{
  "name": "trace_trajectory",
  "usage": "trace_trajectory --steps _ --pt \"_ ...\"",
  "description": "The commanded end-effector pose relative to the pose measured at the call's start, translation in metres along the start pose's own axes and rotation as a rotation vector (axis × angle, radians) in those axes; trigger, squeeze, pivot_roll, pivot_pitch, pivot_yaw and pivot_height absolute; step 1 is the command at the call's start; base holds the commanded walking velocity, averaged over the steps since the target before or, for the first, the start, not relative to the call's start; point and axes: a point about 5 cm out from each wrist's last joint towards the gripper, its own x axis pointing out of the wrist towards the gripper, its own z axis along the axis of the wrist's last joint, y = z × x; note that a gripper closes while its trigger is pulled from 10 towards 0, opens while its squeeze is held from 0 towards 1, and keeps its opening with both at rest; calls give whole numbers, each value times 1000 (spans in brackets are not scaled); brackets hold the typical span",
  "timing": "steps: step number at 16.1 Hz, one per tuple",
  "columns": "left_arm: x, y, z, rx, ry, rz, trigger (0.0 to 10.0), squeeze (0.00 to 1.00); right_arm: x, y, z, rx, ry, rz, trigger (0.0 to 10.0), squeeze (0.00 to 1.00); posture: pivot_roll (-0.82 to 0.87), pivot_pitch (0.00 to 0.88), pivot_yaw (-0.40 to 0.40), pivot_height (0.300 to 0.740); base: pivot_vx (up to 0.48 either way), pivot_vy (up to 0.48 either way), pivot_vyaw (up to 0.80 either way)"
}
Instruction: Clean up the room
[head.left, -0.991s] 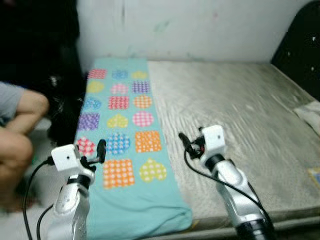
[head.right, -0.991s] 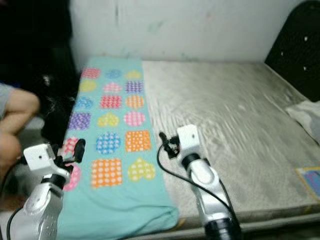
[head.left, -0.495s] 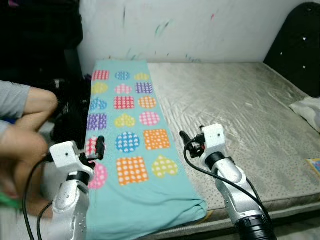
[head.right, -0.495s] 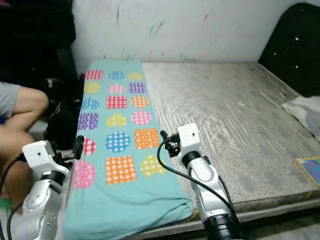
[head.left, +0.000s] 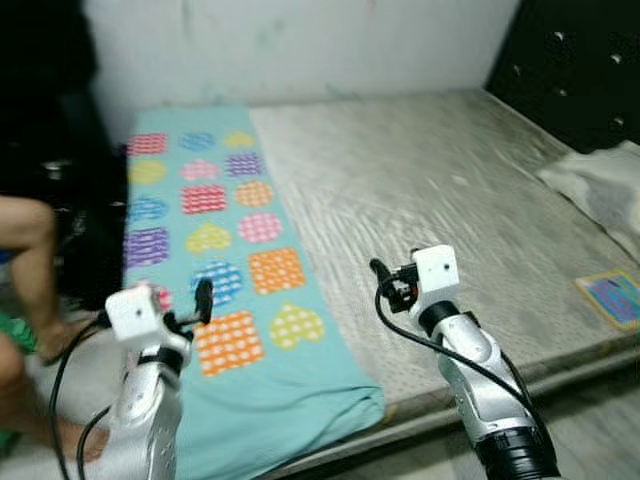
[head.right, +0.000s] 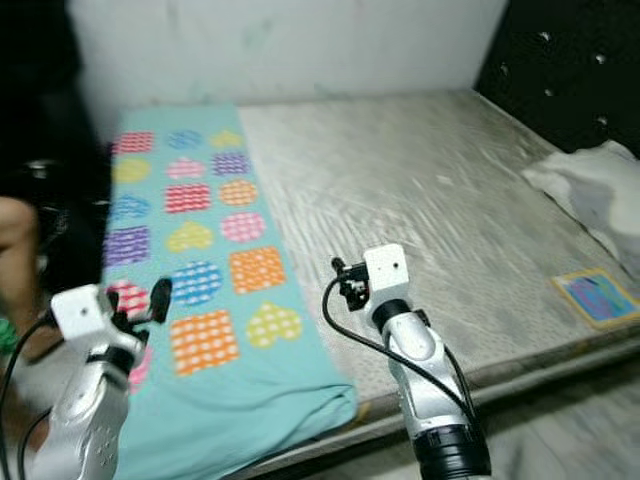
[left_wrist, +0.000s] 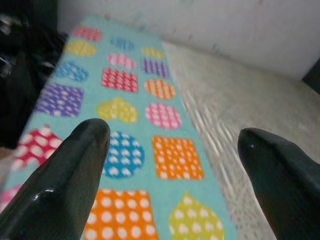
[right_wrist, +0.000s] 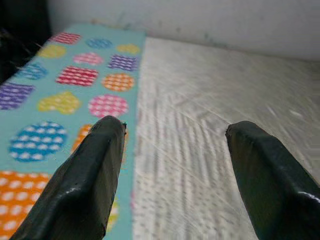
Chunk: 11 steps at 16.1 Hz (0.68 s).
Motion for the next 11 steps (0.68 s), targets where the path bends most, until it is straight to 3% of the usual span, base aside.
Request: trace_trajectory --steps 1,5,11 --pt "-2 5 1 23 13 8 10000 0 -3 0 -3 2 4 -13 10000 0 -118 0 -37 740 0 0 -563" --pt "-5 1 -5 26 41 -7 10000 0 -8 0 -9 37 48 -25 10000 0 -111 23 -50 740 0 0 0" --pt "-27 19 3 55 43 49 10000 0 -35 17 -24 88 104 4 10000 0 -105 110 -28 740 0 0 0"
